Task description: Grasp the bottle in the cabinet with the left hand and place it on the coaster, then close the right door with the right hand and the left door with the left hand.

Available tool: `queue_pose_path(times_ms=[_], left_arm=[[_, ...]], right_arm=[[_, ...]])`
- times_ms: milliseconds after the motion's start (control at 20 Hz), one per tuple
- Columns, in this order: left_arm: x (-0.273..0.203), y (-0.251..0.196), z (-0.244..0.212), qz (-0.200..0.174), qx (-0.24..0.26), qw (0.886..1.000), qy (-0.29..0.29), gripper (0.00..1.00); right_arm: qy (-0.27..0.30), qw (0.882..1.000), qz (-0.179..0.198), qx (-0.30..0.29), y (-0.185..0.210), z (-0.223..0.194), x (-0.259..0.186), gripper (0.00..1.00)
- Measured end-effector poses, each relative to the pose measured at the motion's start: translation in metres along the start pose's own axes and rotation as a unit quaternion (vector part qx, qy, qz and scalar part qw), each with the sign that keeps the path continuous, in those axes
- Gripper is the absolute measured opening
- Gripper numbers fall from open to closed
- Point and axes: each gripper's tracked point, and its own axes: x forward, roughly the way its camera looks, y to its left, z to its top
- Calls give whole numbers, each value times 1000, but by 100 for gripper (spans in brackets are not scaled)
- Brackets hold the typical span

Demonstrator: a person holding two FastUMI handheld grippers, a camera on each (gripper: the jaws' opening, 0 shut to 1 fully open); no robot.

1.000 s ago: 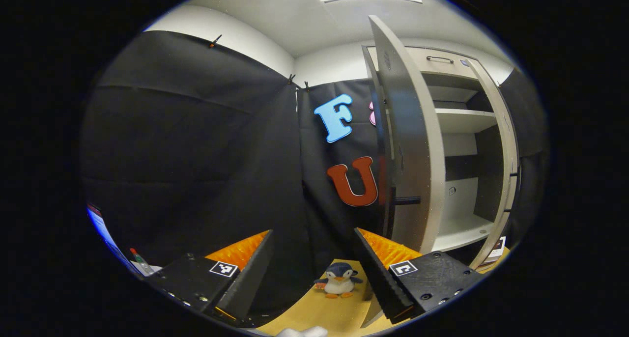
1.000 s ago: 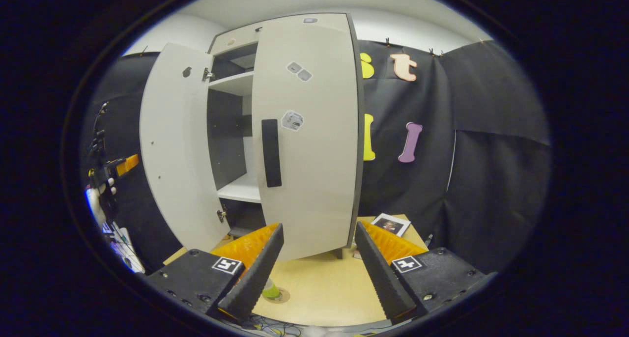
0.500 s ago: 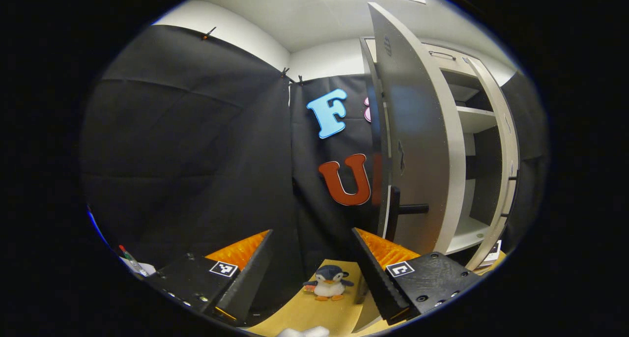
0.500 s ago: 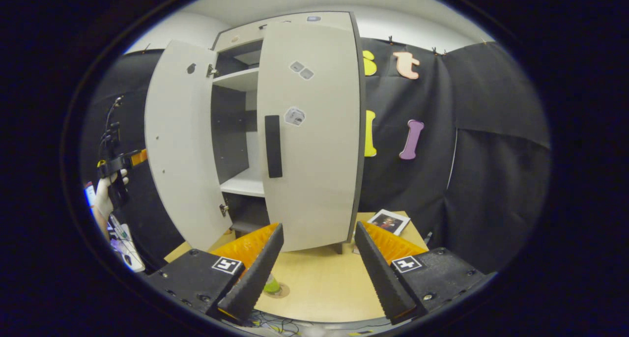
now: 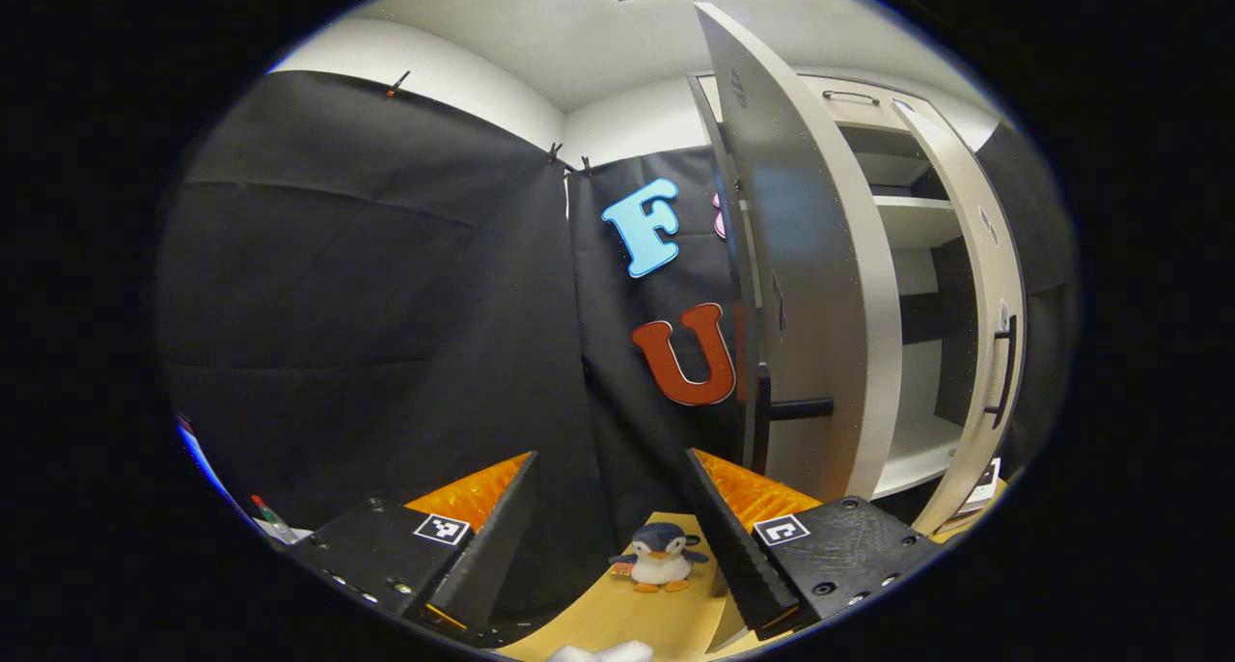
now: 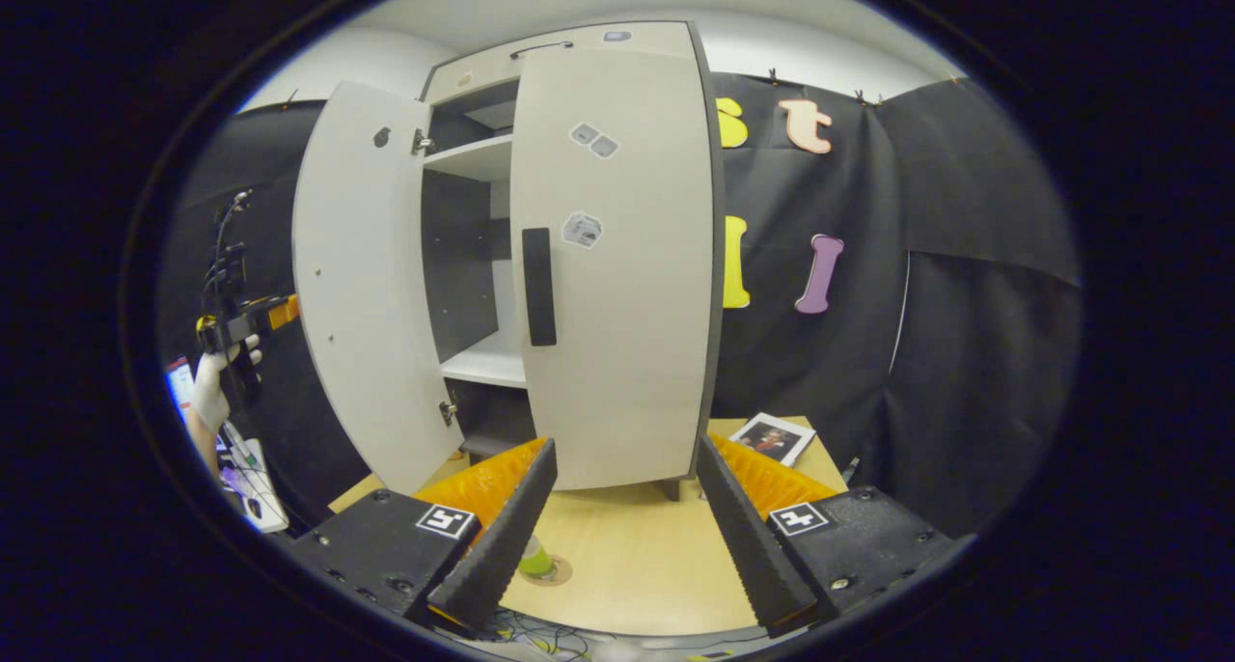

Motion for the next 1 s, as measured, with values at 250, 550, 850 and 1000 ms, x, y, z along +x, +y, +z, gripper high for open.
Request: queue_pose_path(times_ms=[250,550,850,1000], left_arm=[[-12,-36,3,-28,-2,1000,0,92],[-20,-86,6,-69,-18,997,-2,87],[-14,-138,8,-123,-29,992,7,92],[-10,-161,14,-141,-37,989,1,93]], right_arm=[[1,1000,8,6,-6,-2,7,96],[-2,1000,10,-4,-15,1,10,96],[-5,1000,10,-6,-18,8,18,96],[-9,1000,5,-11,-19,10,17,96]])
